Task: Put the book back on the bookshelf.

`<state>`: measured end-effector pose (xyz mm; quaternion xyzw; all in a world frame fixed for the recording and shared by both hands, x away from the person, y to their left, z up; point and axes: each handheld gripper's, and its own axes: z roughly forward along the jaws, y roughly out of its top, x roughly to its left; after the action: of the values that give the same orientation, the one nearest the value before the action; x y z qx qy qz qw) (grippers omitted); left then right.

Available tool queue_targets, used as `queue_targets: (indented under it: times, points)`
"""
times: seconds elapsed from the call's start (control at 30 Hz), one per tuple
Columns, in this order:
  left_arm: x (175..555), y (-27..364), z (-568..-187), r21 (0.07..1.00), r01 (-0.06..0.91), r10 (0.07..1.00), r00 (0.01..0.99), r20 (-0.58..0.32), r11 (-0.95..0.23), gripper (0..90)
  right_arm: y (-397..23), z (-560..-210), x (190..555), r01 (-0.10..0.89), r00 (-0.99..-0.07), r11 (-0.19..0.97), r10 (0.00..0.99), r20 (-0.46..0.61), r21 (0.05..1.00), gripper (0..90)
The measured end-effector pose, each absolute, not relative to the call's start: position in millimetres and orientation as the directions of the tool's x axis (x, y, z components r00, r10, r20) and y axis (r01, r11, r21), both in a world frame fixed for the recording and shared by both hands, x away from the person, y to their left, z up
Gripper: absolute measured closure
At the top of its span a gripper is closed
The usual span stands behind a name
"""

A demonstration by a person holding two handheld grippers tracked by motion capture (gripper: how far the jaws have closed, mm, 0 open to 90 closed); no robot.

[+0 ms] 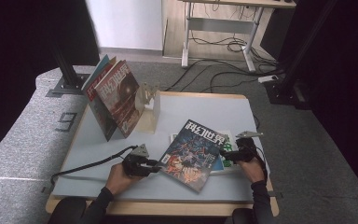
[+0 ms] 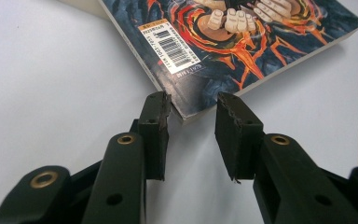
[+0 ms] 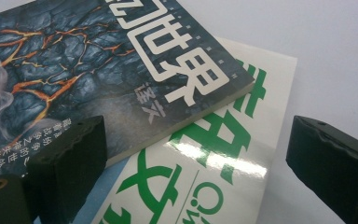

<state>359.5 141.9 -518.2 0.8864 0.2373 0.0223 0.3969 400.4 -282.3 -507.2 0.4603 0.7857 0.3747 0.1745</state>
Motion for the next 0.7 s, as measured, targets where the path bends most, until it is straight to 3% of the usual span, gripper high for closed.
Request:
queue_targets:
  times: [0.7]
  points:
    - [383.9, 112.6, -516.3, 0.711, 0.401, 0.448, 0.884, -0.134, -0.578, 65.3, -301.3, -511.5, 424.1, 0.642, -0.462, 0.234, 0.878, 0.125, 0.730, 0.0]
